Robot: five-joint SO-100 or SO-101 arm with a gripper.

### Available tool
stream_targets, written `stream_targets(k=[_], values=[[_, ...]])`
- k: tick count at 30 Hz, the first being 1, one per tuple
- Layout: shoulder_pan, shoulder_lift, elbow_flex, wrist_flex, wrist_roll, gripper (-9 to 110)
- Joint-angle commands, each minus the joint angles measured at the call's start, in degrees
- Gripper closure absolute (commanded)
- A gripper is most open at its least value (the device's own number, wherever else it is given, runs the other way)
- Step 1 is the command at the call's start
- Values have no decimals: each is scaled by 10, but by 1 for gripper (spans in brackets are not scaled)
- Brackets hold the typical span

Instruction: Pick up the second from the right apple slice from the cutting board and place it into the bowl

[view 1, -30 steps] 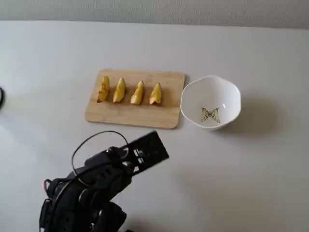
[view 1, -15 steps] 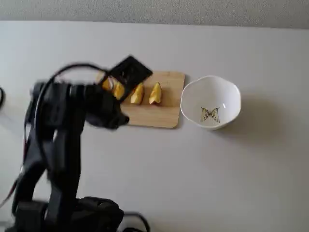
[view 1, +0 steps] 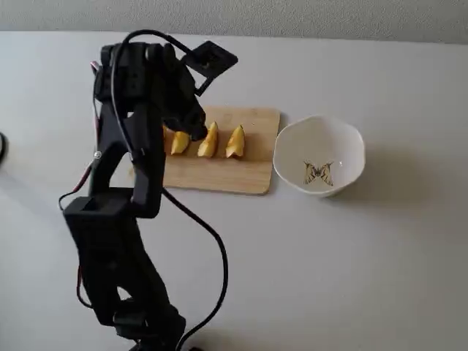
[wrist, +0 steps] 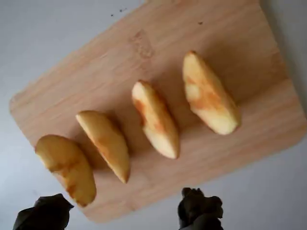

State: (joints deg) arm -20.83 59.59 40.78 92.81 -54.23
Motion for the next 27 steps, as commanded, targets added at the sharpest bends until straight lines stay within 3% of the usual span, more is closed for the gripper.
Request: stream_targets(k=[1, 27], values=[[9, -11, -56, 0, -5, 70], [30, -89, -56, -40, -20, 70]])
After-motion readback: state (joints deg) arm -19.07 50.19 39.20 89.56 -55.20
